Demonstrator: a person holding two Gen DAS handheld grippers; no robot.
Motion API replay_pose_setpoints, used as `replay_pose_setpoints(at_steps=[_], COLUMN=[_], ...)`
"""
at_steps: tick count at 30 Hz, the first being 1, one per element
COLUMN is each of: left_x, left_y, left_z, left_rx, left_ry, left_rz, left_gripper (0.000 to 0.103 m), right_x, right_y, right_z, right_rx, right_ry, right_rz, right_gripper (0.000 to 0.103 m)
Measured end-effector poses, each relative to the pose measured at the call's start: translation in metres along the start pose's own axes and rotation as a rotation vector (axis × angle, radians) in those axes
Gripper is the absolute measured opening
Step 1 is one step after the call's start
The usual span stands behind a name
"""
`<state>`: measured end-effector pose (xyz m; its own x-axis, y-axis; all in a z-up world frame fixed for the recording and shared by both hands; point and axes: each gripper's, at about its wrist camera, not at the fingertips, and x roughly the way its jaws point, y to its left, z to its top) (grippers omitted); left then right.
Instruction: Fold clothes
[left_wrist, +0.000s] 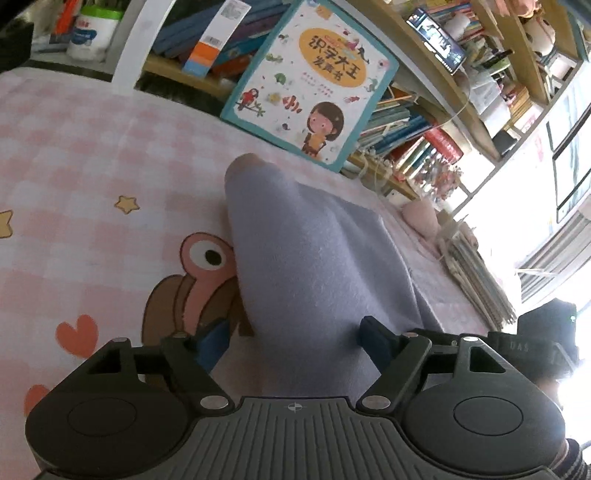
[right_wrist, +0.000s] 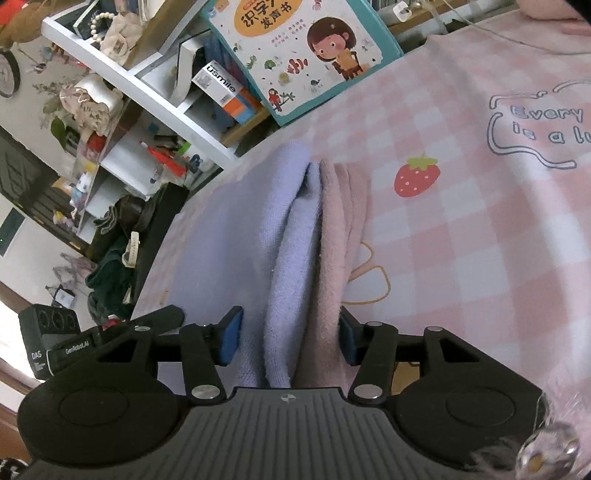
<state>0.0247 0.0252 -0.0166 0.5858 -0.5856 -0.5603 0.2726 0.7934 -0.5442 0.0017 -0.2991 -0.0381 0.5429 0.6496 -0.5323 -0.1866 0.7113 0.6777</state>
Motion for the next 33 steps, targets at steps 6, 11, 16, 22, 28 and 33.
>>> replay_pose_setpoints(at_steps=[6,11,16,22,28,33], left_x=[0.005,-0.002,-0.008,-0.003,0.01,0.023], left_y=[-0.012,-0.033,-0.048,-0.053,-0.047,-0.031], left_z=[-0.005,-0.009,-0.001,0.022,0.047,0.07], left_rx=[0.05,0.161,0.232,0.263,0.273,0.257], left_ry=[-0.011,-0.054,-0.088,-0.126,-0.164,-0.185], left_rz=[-0.009,0.041,0.056,0.059,0.082,0.085], left_gripper=[0.059,0.053,0.052,0.053,0.053,0.053], right_x=[0.0,-0.004,-0.01,-0.008,0.012,0.035], right_y=[0.006,0.027,0.042,0.049,0.05,0.048], right_z=[-0.006,-0.012,-0.008,0.013,0.042,0.066], right_rx=[-0.065,-0.226,-0.31,-0.347,-0.37,-0.359], right_ry=[-0.026,-0.081,-0.118,-0.162,-0.194,-0.194], right_rz=[-0.023,-0.071,-0.074,-0.08,-0.078,-0.061], right_gripper=[0.038,0.031,0.031,0.031,0.031,0.031])
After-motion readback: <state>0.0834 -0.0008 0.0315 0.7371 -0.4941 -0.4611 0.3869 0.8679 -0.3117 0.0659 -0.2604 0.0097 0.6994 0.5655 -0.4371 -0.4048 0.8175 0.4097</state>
